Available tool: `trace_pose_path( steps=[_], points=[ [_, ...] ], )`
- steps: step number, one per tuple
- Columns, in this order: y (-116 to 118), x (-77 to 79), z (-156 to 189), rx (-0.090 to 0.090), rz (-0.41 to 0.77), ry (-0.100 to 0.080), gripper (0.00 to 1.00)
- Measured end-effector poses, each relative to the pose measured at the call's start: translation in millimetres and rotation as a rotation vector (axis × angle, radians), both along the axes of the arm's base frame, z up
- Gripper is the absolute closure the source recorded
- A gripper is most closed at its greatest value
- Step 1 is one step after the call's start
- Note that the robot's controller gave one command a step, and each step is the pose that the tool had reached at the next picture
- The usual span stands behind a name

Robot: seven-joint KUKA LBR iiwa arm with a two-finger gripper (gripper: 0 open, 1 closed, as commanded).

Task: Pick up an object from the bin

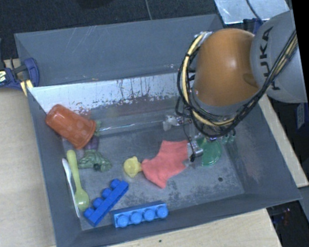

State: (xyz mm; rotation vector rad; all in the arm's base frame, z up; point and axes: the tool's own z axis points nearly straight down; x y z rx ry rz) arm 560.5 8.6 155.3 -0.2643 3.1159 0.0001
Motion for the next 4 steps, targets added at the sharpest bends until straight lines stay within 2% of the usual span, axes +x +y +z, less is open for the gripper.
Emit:
trace_pose_path(
  steps=[1, 2, 3, 4],
  points=[
    [11, 15.0, -82, -0.003, 0.173, -0.01, 0.0],
    [24, 16.7, -83, -0.004, 0.148, -0.022, 1.0],
    [24, 16.7, -83, -0.004, 0.147, -0.022, 1.0],
    [24, 12.6, -55, -0.004, 0.147, -0.008, 1.0]
  ],
)
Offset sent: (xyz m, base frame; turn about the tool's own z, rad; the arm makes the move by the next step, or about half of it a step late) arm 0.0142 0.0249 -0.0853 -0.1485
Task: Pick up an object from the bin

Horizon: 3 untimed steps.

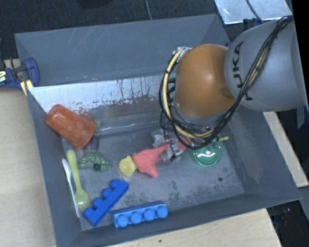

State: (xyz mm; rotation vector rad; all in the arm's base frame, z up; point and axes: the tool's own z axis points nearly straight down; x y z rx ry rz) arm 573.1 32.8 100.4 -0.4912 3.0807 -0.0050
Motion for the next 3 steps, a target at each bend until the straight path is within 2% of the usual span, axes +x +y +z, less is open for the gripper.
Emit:
trace_pose_path(
  steps=[1, 2, 3],
  points=[
    [0, 2.6, 35, 0.0, -0.002, -0.01, 1.0],
    [0, 2.2, 52, 0.0, -0.002, -0.009, 1.0],
    [-1, 3.5, 67, 0.0, -0.004, -0.015, 1.0]
  ],
)
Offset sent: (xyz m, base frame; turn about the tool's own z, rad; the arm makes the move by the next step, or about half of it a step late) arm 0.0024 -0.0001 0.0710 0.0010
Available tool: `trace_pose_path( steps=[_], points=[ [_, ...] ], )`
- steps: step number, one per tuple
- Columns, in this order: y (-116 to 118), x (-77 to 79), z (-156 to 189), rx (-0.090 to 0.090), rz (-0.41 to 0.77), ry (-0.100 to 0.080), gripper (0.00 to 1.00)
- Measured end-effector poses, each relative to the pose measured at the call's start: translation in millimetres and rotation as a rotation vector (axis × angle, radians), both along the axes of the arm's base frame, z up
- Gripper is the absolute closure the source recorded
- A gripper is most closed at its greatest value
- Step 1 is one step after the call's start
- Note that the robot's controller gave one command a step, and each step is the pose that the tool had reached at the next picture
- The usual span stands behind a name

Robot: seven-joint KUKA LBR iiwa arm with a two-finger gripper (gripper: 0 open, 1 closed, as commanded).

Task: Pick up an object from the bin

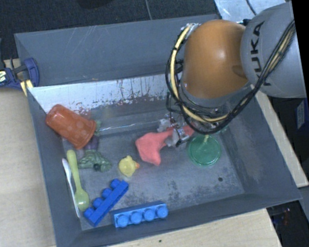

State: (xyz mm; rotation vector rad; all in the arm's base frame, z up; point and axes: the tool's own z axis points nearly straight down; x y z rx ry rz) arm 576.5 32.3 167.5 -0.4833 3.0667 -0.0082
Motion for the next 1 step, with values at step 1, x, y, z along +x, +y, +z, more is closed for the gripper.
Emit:
trace_pose_path(
  steps=[1],
  points=[
    [-0.2, -1.6, 35.7, 0.0, -0.001, 0.007, 1.0]
  ],
)
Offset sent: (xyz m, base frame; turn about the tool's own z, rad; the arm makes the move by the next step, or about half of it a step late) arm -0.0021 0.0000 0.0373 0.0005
